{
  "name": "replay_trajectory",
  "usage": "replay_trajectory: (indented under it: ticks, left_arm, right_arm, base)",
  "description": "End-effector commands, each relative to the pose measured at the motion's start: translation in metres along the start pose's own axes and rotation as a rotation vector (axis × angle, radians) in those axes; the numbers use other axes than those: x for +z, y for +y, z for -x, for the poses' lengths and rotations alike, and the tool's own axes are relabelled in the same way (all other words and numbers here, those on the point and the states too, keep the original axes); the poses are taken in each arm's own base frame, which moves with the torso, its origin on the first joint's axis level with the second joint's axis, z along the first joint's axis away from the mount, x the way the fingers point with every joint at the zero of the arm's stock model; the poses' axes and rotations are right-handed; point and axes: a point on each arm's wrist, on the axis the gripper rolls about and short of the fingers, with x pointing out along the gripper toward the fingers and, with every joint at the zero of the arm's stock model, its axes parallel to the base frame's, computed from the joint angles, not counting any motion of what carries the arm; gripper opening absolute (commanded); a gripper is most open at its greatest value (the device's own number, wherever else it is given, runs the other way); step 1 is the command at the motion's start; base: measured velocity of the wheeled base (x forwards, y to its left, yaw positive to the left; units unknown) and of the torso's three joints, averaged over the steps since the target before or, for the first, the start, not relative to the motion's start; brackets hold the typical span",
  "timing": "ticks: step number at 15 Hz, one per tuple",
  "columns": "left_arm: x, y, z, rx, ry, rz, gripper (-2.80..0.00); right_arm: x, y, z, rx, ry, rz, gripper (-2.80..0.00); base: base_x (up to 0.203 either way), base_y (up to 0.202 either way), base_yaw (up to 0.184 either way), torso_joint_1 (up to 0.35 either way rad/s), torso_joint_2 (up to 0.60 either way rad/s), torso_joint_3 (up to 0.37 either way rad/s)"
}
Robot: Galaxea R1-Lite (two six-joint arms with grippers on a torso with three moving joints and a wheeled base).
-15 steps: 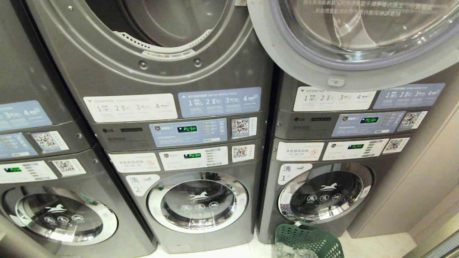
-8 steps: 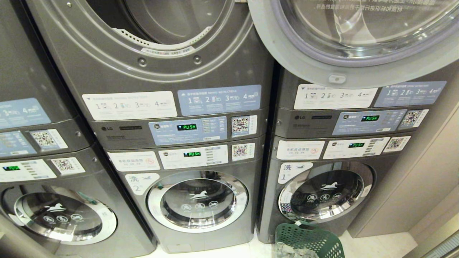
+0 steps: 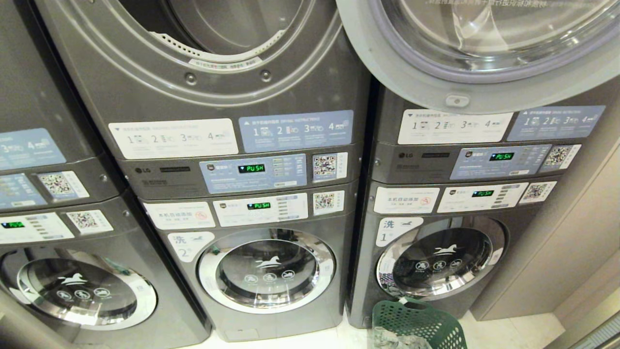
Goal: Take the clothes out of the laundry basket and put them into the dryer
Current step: Take the clothes out of the basket
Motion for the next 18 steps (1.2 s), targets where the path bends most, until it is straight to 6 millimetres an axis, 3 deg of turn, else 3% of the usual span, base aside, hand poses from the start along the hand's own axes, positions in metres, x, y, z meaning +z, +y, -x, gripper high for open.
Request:
replay_trajectory:
  ticks: [1,18]
  left_arm:
    - [0.0,0.0,0.0,0.0,-0.001,0.0,-2.8]
    - [0.0,0.0,0.0,0.001,-0.001,0.0,-2.8]
  right_arm:
    - [0.0003,0.0,0.0,0.001,0.001,0.0,-2.8]
    - [0.0001,0.0,-0.0001,0.001,0.002,0.002,-2.8]
  base:
    - [0.0,0.0,0.0,-0.071,0.16,0.084]
    - [0.0,0.0,0.0,-0.106,0.22,0.116]
